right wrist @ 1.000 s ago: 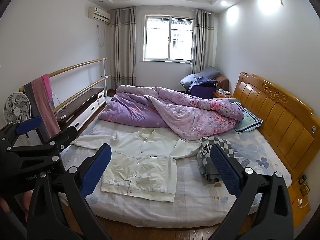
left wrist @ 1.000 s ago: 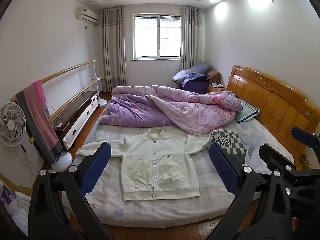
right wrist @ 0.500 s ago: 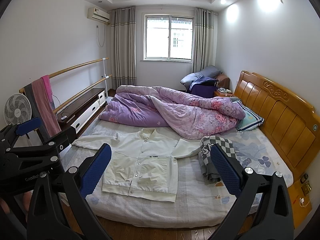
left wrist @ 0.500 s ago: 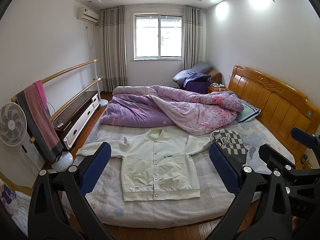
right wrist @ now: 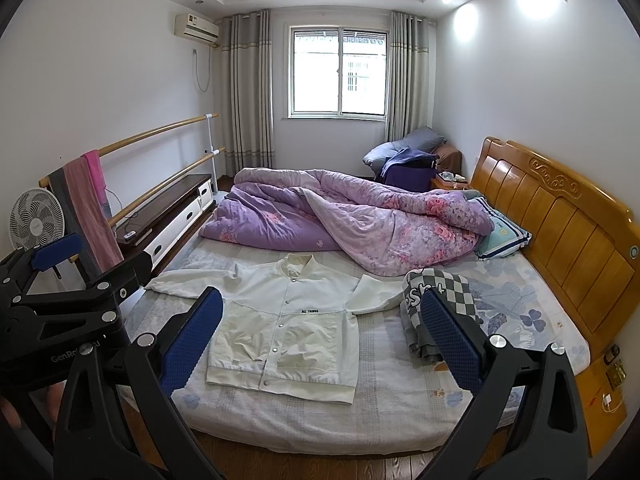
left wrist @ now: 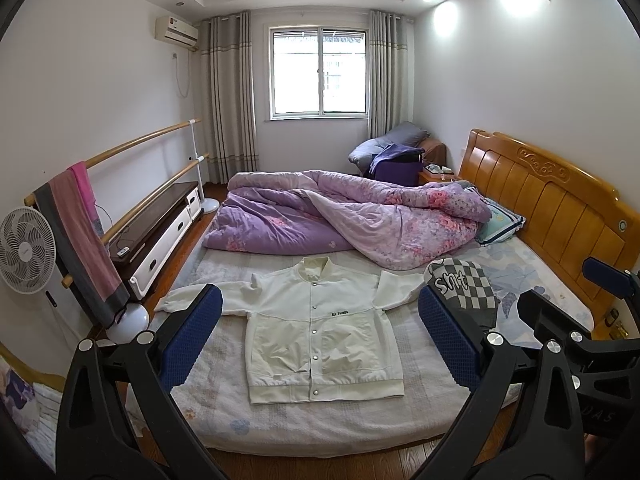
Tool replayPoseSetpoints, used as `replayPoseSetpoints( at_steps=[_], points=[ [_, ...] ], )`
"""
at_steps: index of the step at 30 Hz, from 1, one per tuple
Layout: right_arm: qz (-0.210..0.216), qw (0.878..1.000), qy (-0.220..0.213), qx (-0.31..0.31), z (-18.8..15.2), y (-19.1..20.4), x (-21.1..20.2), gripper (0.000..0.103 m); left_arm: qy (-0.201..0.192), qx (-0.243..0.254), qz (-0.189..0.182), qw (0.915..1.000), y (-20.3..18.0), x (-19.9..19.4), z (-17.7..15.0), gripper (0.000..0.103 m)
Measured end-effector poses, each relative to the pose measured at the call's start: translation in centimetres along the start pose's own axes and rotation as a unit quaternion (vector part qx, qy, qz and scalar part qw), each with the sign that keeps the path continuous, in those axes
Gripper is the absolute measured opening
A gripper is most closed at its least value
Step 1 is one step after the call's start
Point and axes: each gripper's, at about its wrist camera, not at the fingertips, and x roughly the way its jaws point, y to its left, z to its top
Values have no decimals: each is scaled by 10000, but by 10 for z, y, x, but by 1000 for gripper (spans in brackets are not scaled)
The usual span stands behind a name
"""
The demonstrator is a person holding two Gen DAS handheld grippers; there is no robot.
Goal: Fold large clothes
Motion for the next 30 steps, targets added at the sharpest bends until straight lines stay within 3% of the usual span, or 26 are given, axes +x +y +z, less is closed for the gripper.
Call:
replayPoseSetpoints(
  at_steps=[30],
  points=[
    [116, 9999, 91, 16, -3, -3, 15, 96, 54, -24, 65, 10000, 14, 14, -3, 98]
  ],
)
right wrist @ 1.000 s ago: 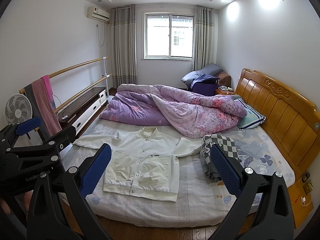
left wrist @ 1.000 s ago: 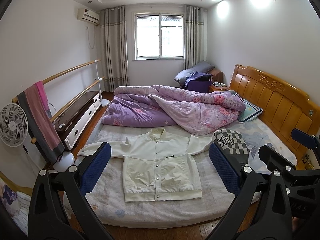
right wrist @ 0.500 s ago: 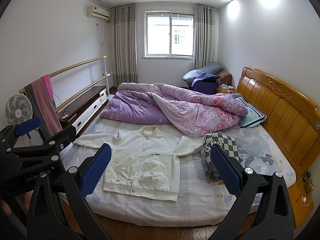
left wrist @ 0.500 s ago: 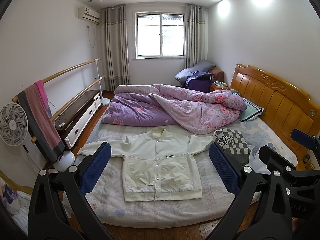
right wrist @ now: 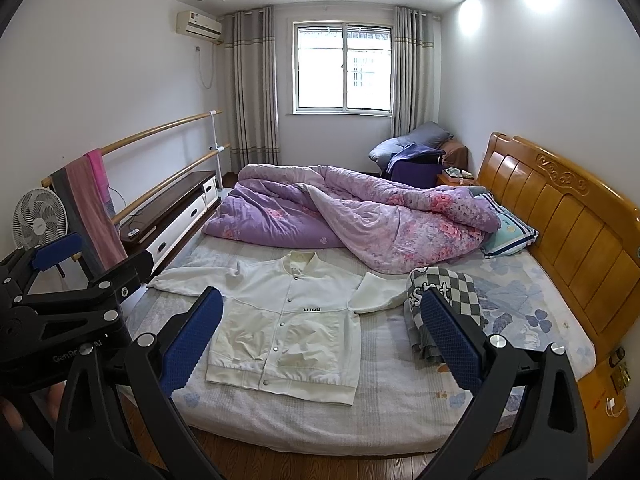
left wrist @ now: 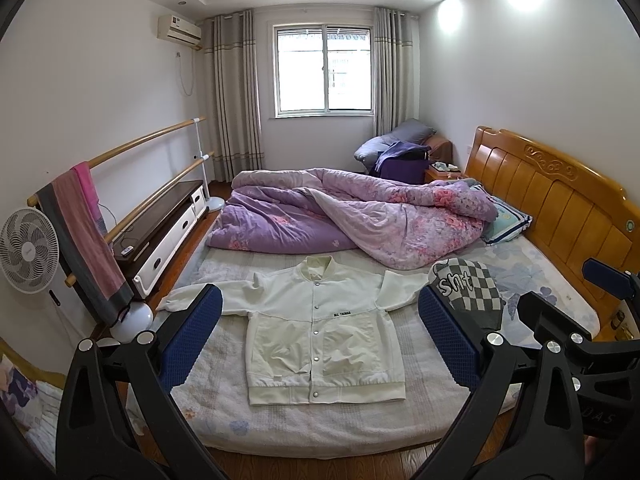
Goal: Fold large clothes
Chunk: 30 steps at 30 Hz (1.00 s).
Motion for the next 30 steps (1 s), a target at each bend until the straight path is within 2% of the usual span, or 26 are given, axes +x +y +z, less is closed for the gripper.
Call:
replayPoseSetpoints(
  at_steps=[12, 21, 30],
  points=[
    [173, 9998, 13, -32, 5, -20, 8, 96, 12, -42, 117, 9999, 1, 4, 0, 98],
    [279, 9995, 144, -95, 4, -52, 13, 96, 138, -35, 205, 9997, -47, 18, 2, 98],
    [387, 9986, 345, -111, 3, -66, 28, 96, 323, -34, 242, 9992, -60, 40, -2, 98]
  ],
)
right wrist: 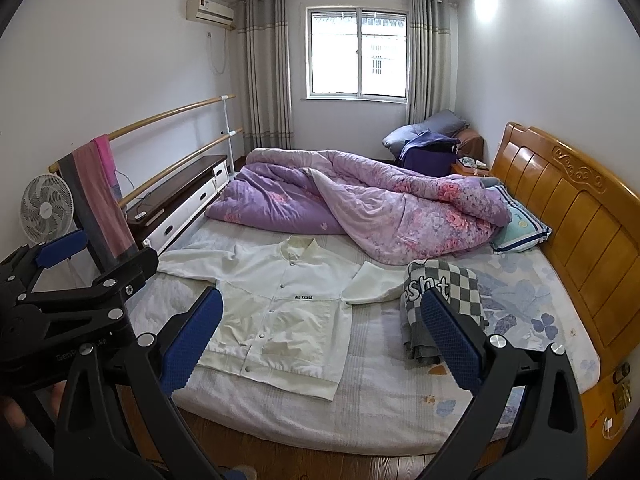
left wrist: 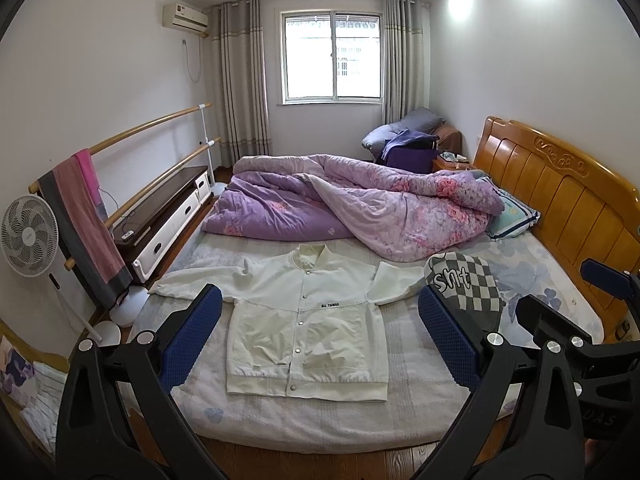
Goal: Fold large clothes
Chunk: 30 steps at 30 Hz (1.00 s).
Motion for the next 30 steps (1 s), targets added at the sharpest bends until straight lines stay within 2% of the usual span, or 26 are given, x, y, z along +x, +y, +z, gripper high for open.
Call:
replayPoseSetpoints(
  at_steps=[8, 14, 19, 25, 30],
  points=[
    [56, 9999, 153, -14, 11, 10, 42, 96, 212, -23, 29, 9998, 14, 48, 5, 98],
    [4, 9994, 349, 26, 24, 39, 100, 96, 408, 9, -33, 9992, 55, 108, 13, 98],
    [-29, 9987, 488, 134, 39, 89, 169, 96, 820, -37, -77, 9966, 117, 180, 22, 98],
    [26, 9970, 768, 73, 54, 165, 260, 96, 1419, -215, -54, 9896, 217, 272, 21, 98],
    [242, 9918, 1251, 49, 58, 233, 356, 96, 1895, -531, 96, 9804, 304, 350, 6, 98]
  ],
)
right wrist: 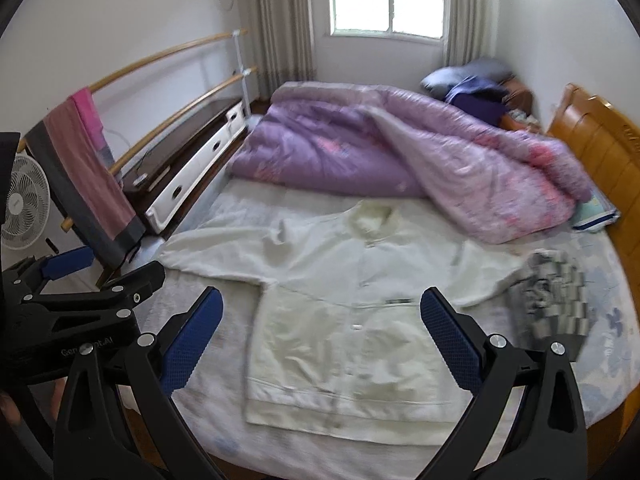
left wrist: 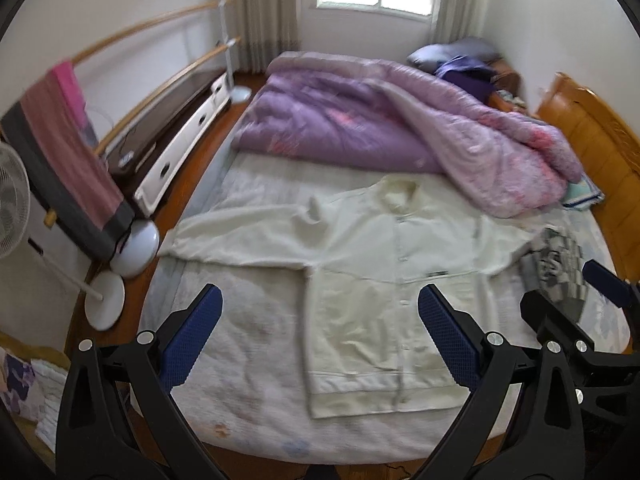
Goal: Fold large clothes
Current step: 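Grasp a jacket sleeve cuff with the left gripper and fold it across the body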
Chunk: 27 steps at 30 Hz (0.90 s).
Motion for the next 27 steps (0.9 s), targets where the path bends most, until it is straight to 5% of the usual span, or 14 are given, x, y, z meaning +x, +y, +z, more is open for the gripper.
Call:
replayPoseSetpoints(
  at_steps=[10, 18, 22, 23, 27],
  points=[
    [171, 9953, 872, -390, 27, 93, 185, 96, 788, -1286, -3, 9886, 167, 167, 19, 98],
    [85, 9932, 1077, -441, 35, 103, 300, 93, 1025, -3081, 355, 9451, 324, 322, 4, 97],
    [385, 9880, 1483, -174, 30, 90, 355, 40, 1204, -3523, 554, 9264, 375, 387, -4, 92],
    [448, 9861, 1594, -99, 29, 86, 368, 30, 1256, -3678, 505, 9200, 385, 400, -7, 79],
    [745, 9799, 1848, 62, 15, 73, 399, 21, 1479, -3936, 494, 9060, 409, 440, -15, 55]
  ],
)
